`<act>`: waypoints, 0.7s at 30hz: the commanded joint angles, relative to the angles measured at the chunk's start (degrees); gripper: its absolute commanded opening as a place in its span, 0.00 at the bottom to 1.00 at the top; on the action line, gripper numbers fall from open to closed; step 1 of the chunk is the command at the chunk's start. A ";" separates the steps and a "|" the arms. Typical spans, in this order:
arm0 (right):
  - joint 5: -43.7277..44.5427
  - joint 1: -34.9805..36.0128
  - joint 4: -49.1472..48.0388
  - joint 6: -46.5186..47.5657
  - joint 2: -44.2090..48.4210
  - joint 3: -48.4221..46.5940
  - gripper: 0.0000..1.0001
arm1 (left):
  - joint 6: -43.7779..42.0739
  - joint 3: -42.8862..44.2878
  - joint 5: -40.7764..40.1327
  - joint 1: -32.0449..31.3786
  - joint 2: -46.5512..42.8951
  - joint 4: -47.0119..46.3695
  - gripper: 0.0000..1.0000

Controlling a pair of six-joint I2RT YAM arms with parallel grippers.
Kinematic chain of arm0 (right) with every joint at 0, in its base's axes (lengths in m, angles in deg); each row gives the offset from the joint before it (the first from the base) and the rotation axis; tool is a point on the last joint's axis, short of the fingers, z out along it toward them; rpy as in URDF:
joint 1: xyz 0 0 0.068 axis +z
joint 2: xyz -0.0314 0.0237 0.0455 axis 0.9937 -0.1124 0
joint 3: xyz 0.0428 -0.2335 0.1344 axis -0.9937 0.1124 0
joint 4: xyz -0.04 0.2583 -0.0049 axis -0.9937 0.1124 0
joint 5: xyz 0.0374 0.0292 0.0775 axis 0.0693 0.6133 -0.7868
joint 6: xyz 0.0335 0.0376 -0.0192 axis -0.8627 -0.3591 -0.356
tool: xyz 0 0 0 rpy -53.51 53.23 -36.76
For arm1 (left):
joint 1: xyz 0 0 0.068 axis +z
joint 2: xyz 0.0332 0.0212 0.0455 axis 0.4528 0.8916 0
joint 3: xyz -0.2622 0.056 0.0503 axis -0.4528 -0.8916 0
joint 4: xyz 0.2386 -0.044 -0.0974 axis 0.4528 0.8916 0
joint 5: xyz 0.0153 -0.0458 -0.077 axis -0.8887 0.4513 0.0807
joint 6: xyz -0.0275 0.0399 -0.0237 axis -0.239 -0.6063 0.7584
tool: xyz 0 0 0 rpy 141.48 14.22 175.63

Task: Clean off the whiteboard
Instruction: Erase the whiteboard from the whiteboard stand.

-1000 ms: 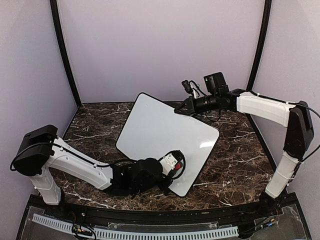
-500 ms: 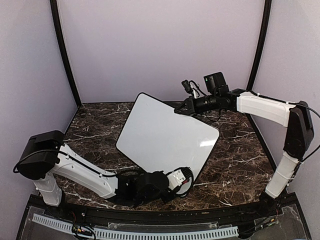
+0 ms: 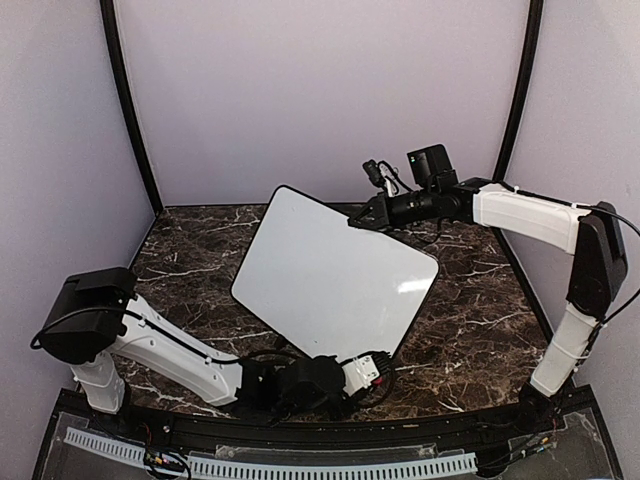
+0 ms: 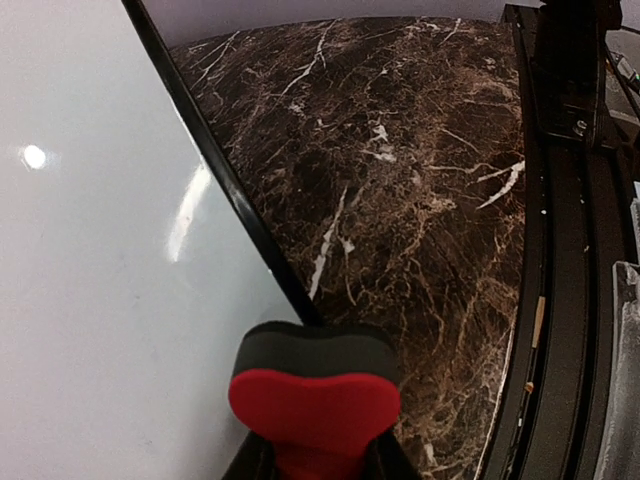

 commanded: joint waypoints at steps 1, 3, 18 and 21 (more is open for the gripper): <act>0.44 2.97 4.08 3.67 -4.31 3.62 0.00 | 0.95 2.79 -6.13 5.60 0.65 2.08 0.00; 0.48 2.98 4.27 3.67 -3.98 3.57 0.00 | 0.08 3.62 -7.45 7.51 -0.09 1.97 0.00; 0.91 3.01 4.79 3.81 -2.70 3.54 0.00 | 2.04 2.38 -6.58 24.22 -6.31 8.03 0.00; 0.92 2.97 4.85 3.84 -2.42 3.60 0.00 | 3.93 2.45 -6.74 27.09 -7.32 10.26 0.00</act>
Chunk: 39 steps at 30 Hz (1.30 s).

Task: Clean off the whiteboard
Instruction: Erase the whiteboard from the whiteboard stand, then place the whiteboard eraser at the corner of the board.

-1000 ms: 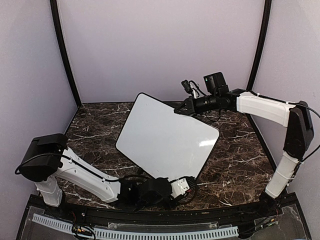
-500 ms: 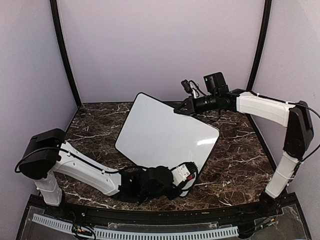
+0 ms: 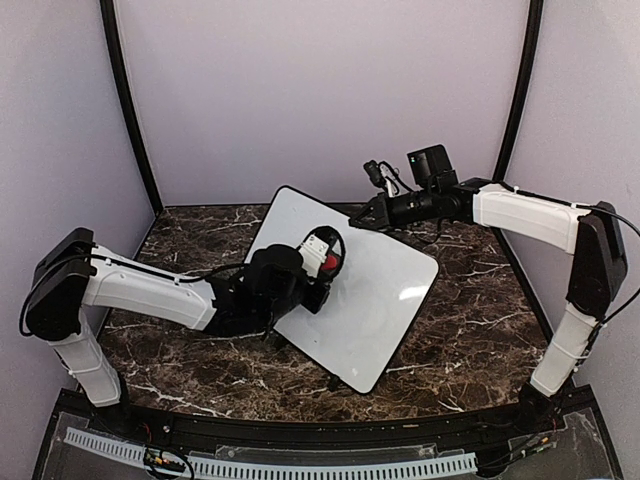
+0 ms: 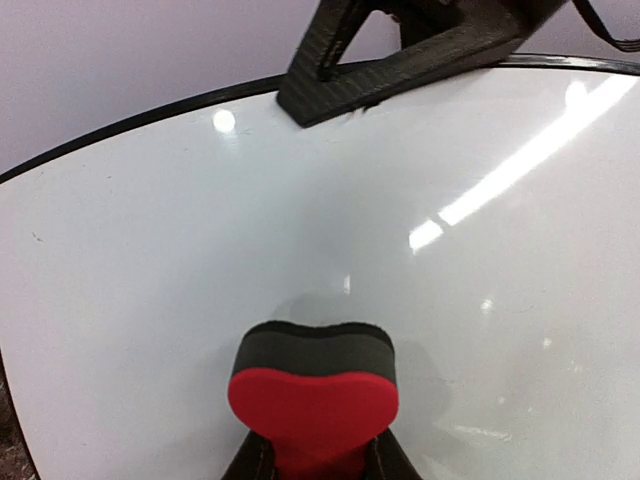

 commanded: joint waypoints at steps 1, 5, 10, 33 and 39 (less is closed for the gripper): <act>0.57 3.04 4.87 3.80 -2.36 3.50 0.00 | 2.59 -0.93 -2.70 5.61 0.80 9.74 0.00; 0.51 3.09 4.90 3.90 -2.25 3.49 0.00 | 4.66 0.12 -2.36 8.27 -2.06 11.62 0.00; 0.53 3.04 4.90 3.97 -1.97 3.42 0.00 | 7.20 1.67 -0.41 13.00 -7.60 15.64 0.00; 0.07 3.04 4.92 4.85 -2.22 3.58 0.00 | 22.71 9.66 2.79 29.09 -9.44 44.03 0.05; -0.08 2.88 4.97 5.22 -2.39 3.58 0.00 | 24.84 10.56 4.19 31.94 -5.32 46.48 0.05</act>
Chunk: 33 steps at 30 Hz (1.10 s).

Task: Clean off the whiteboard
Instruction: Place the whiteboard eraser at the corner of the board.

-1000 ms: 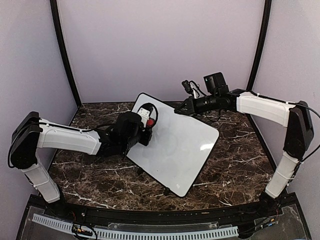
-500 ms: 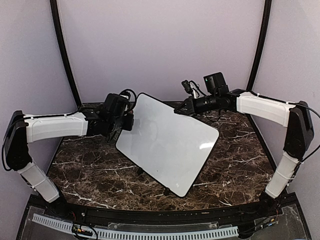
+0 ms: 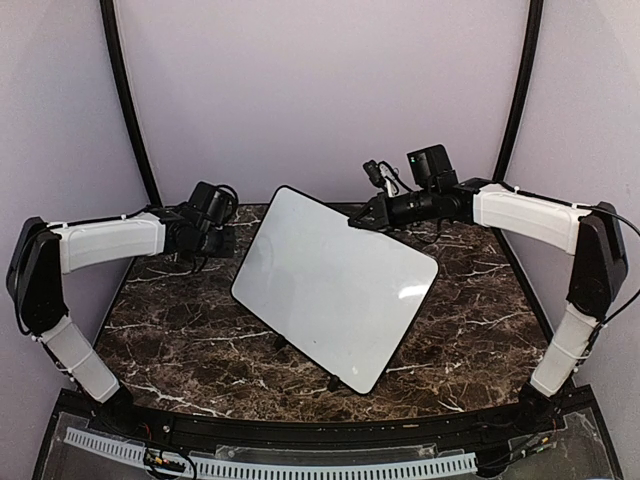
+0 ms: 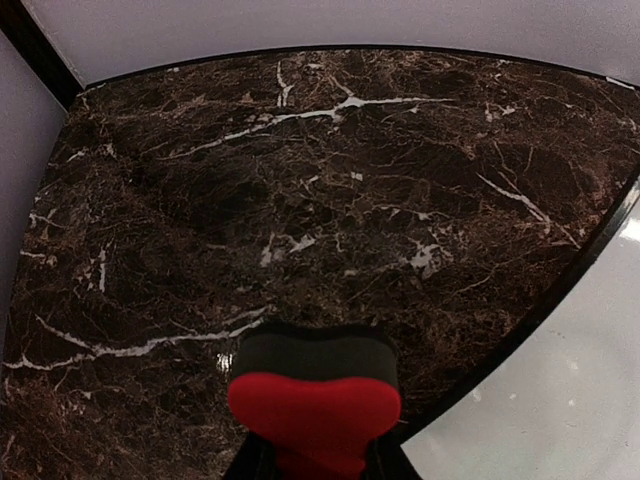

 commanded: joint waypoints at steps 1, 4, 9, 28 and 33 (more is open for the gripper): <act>-0.04 2.76 4.96 5.66 -2.71 3.37 0.00 | 2.87 1.70 2.39 1.49 2.57 3.67 0.05; -0.24 2.75 4.73 5.72 -2.74 3.58 0.00 | 3.30 1.65 2.18 2.18 2.97 3.65 0.07; -0.28 2.43 5.08 6.01 -2.81 3.39 0.00 | 3.72 1.23 3.07 3.81 3.27 3.46 0.12; -0.68 2.30 4.84 5.92 -3.61 3.10 0.00 | 8.94 -1.07 5.49 6.87 5.17 2.93 0.56; -0.93 2.24 4.37 5.66 -3.68 3.44 0.00 | 11.24 -3.11 6.49 7.87 5.42 2.80 0.67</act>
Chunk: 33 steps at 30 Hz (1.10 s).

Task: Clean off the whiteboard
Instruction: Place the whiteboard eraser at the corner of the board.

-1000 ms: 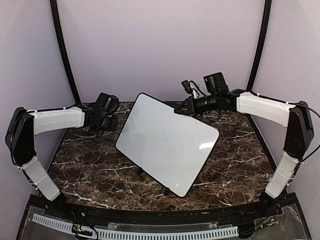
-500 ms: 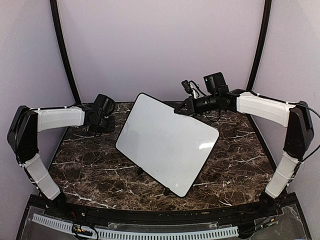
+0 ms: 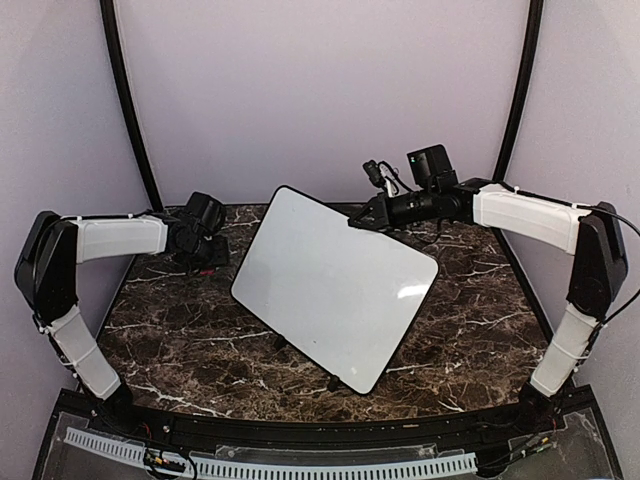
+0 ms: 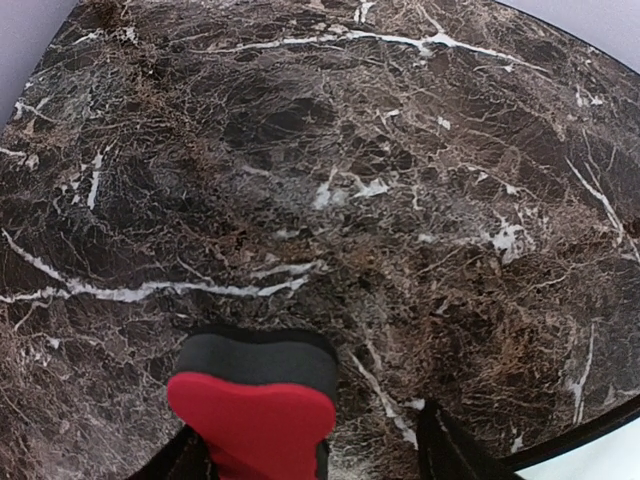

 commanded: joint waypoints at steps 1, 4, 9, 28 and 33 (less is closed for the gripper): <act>-0.74 2.24 4.32 5.40 -3.78 3.52 0.00 | 2.74 -2.53 0.81 1.18 0.19 0.51 0.68; -0.79 2.21 4.18 5.31 -3.89 3.69 0.00 | 3.90 -3.69 0.88 1.79 0.61 0.47 0.72; -0.92 2.31 3.66 4.92 -3.77 4.05 0.00 | 5.75 -4.65 2.04 2.52 1.87 -0.01 0.76; -1.10 2.32 2.89 4.35 -3.90 4.68 0.00 | 9.24 -4.98 7.44 4.05 9.80 -4.23 0.79; -1.18 2.32 2.88 4.40 -4.05 4.68 0.00 | 10.29 -4.88 7.33 4.32 10.77 -4.48 0.79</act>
